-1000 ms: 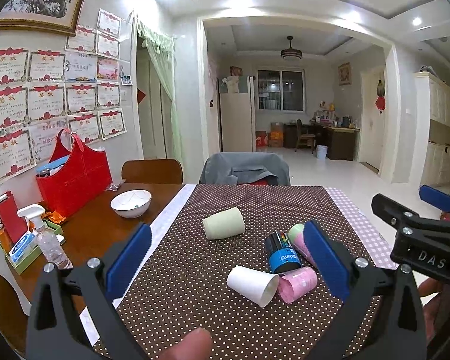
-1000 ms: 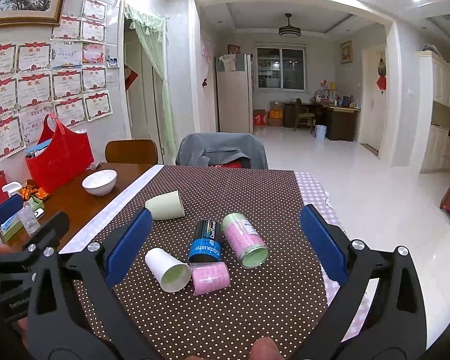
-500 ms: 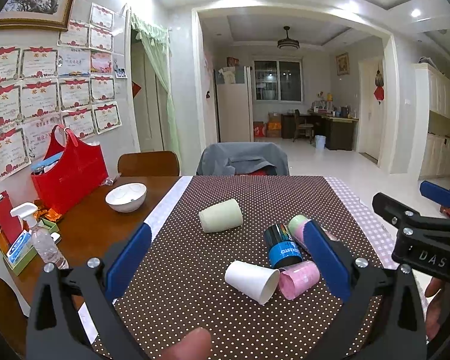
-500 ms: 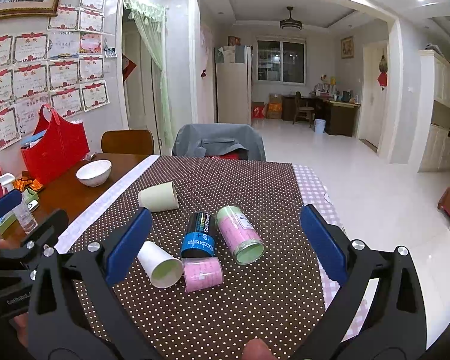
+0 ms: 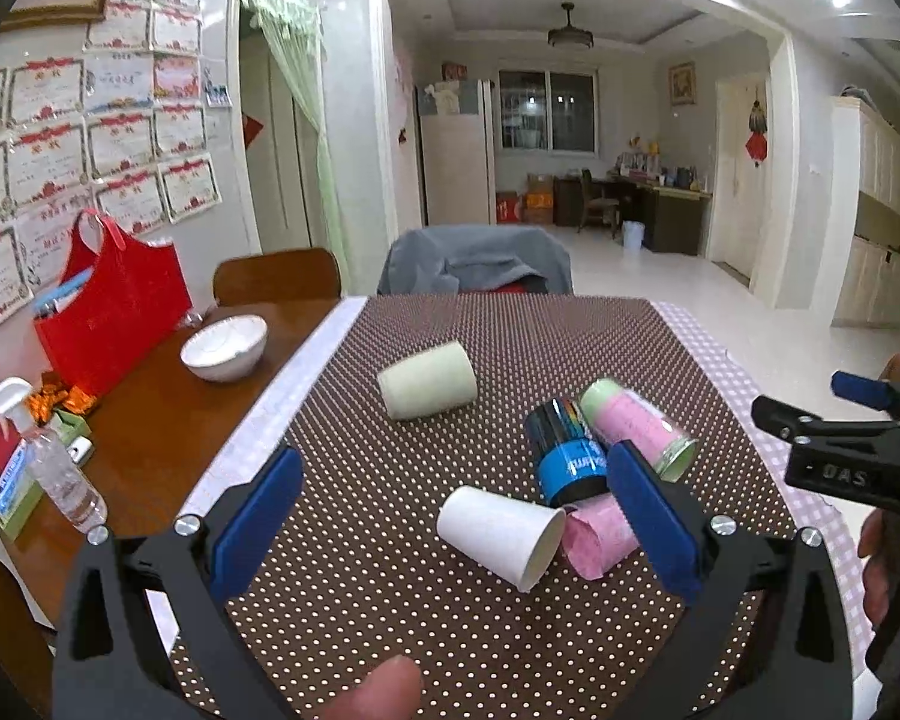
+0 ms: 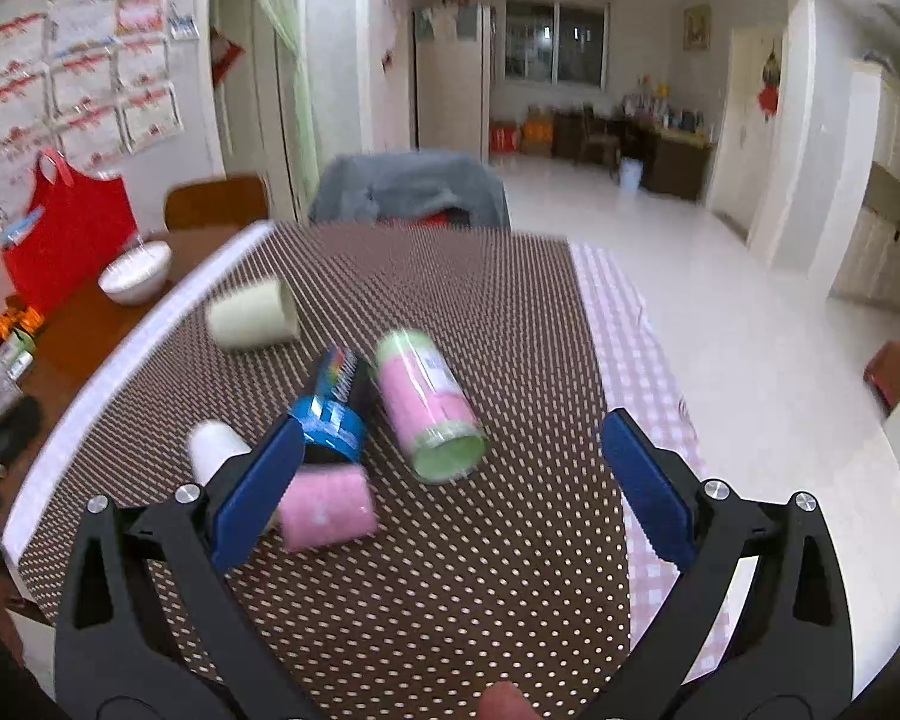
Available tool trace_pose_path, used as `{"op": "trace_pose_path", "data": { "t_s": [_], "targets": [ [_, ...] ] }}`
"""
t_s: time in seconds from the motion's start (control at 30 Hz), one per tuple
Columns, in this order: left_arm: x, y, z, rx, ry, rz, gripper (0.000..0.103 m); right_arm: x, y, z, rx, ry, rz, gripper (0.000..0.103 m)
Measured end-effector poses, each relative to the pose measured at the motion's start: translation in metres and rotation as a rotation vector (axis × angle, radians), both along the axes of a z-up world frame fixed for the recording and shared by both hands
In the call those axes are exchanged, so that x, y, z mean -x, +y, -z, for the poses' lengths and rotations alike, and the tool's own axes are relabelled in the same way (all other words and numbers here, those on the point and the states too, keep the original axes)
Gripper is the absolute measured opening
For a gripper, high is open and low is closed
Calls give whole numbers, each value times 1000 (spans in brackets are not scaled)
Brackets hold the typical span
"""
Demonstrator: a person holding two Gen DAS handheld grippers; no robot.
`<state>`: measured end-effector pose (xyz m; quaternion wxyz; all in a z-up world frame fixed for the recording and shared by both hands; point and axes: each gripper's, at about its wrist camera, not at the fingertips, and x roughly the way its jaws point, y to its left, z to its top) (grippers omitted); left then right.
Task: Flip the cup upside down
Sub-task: 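Reach the right gripper to the pink-labeled canister and close on it, then lift the canister with the right gripper, pull it back, and set it down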
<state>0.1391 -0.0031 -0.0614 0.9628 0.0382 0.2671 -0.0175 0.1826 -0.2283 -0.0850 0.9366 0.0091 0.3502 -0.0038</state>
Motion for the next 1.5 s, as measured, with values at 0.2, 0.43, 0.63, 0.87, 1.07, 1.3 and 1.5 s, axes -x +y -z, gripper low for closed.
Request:
{"op": "trace_pose_path", "data": {
  "t_s": [0.2,0.43,0.63,0.87,1.07,1.3,1.5],
  "targets": [
    [-29,3,25,1,72,-11,99,-47,3,43,64,141,-65,97],
    [-58,9,51,9,150,-31,99,-101,13,87,113,271,-122,97],
    [-76,19,64,21,191,-62,99,-144,21,113,138,356,-163,97],
    [-77,22,68,21,206,-70,99,-168,21,138,102,454,-194,71],
    [-66,25,62,32,194,-76,99,-146,6,119,-5,405,-174,70],
    [-39,23,49,50,164,-54,99,-102,-6,83,-74,343,-165,68],
    [-17,26,40,59,137,-51,99,-78,-5,74,-94,321,-164,68]
  ]
}}
